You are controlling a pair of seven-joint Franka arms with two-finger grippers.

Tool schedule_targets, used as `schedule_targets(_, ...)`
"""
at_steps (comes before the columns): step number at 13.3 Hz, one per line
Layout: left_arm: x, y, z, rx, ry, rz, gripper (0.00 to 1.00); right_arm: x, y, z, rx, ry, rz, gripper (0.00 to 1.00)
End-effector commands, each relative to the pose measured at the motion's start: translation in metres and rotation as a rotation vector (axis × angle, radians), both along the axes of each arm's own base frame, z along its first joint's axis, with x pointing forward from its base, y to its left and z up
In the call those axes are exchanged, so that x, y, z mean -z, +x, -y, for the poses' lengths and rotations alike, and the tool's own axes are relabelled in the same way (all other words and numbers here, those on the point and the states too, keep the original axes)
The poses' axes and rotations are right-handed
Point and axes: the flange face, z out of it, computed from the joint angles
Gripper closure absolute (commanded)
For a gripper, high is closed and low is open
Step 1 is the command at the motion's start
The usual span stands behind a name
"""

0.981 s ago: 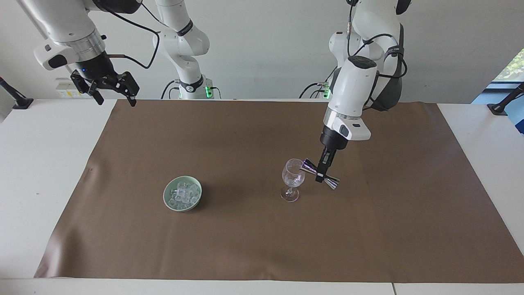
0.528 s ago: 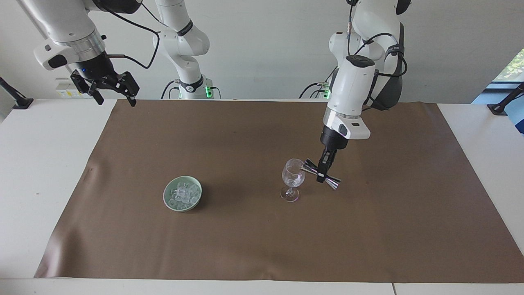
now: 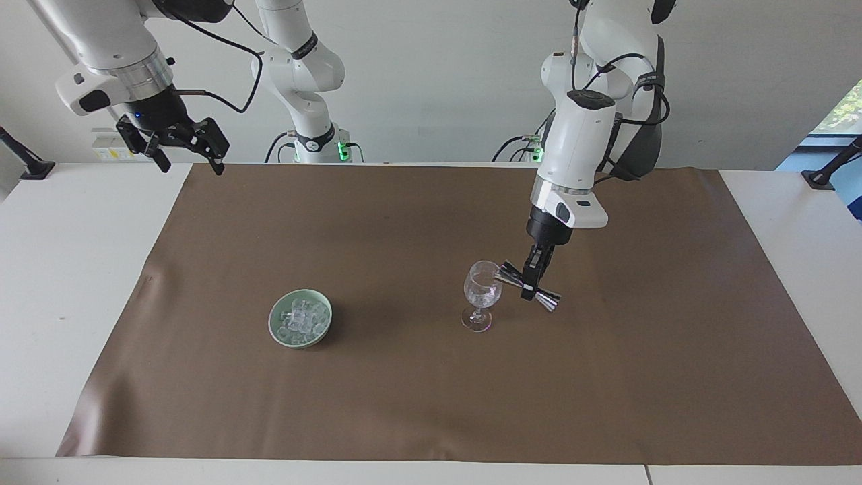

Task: Pour wine and add ice with both arms
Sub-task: 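Tilt the jigger over the glass with the left gripper to pour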

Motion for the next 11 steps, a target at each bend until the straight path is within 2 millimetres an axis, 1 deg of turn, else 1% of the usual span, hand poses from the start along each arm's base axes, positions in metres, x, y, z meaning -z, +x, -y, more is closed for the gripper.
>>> schedule_targets(1,-0.0071,-0.0052,0.0057,-0.001,0.018,0.023,1.00,-0.0016,-0.0051,-0.0022,0.015,0.017,0.001,0.00)
schedule_targets(11,-0.0063,-0.0060,0.0067,0.024,0.070,0.049,1.00,-0.0009,-0.0051,-0.0022,0.015,0.017,0.000,0.00)
